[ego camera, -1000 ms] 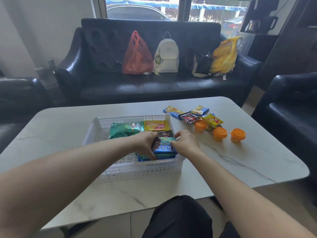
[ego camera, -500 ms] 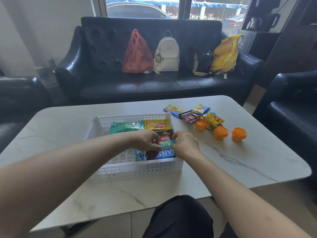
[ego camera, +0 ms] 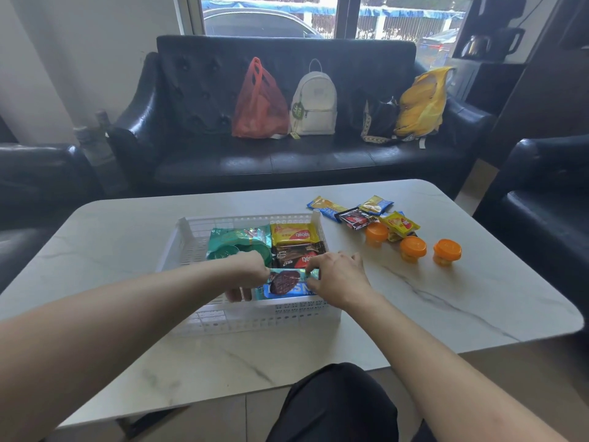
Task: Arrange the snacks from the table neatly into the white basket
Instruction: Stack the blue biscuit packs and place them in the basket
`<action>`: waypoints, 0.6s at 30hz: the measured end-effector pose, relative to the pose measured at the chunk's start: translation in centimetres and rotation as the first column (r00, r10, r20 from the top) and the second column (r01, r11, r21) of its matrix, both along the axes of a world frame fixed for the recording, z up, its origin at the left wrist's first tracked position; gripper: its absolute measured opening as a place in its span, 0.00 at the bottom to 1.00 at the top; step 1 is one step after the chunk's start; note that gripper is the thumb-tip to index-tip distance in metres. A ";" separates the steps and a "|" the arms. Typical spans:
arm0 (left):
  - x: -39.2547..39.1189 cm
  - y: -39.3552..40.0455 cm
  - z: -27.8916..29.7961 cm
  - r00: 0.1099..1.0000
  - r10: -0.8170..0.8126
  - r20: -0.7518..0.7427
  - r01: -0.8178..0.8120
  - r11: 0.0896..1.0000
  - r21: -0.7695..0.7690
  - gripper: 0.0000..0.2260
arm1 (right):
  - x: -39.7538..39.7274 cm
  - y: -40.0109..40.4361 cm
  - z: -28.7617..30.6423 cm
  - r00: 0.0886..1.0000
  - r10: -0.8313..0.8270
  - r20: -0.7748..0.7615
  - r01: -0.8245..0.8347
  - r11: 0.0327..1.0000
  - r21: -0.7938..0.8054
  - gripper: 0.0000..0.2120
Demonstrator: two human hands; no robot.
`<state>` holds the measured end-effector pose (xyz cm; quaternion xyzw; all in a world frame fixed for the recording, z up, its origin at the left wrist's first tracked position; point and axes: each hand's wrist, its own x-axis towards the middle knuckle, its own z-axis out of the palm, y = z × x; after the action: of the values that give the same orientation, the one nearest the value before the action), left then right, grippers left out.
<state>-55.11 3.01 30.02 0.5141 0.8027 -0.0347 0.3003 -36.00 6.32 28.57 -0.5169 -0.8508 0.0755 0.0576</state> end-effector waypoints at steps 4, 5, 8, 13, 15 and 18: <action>0.0 0.4 -0.4 0.996 0.055 0.075 -0.060 0.996 0.063 0.18 | 0.3 0.1 -0.1 1.000 0.007 -0.022 -0.007 1.000 -0.012 0.14; 0.1 0.3 -0.5 0.995 0.067 0.080 -0.073 0.995 0.074 0.17 | 0.3 0.1 -0.1 0.999 0.012 -0.030 -0.012 1.000 -0.004 0.14; 0.3 0.1 -0.5 0.989 0.113 0.100 -0.122 0.989 0.087 0.16 | 0.4 0.2 -0.1 0.999 0.034 -0.037 -0.033 0.999 0.032 0.15; 0.6 -0.4 -0.6 0.951 0.219 0.220 -0.242 0.966 0.086 0.15 | 1.0 0.4 -0.5 0.997 0.057 -0.051 -0.055 0.998 0.040 0.15; 0.5 -0.5 -0.7 0.922 0.257 0.291 -0.293 0.952 0.088 0.16 | 1.1 0.4 -0.6 0.996 0.052 -0.074 -0.047 0.996 0.070 0.15; 0.6 -0.6 -0.9 0.882 0.316 0.350 -0.361 0.930 0.072 0.15 | 1.1 0.5 -0.7 0.987 -0.051 -0.156 0.072 0.988 0.135 0.14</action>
<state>-54.54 2.43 29.16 0.3834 0.8184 0.1597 0.3972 -34.93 6.81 27.84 -0.5303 -0.8308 0.0526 0.1607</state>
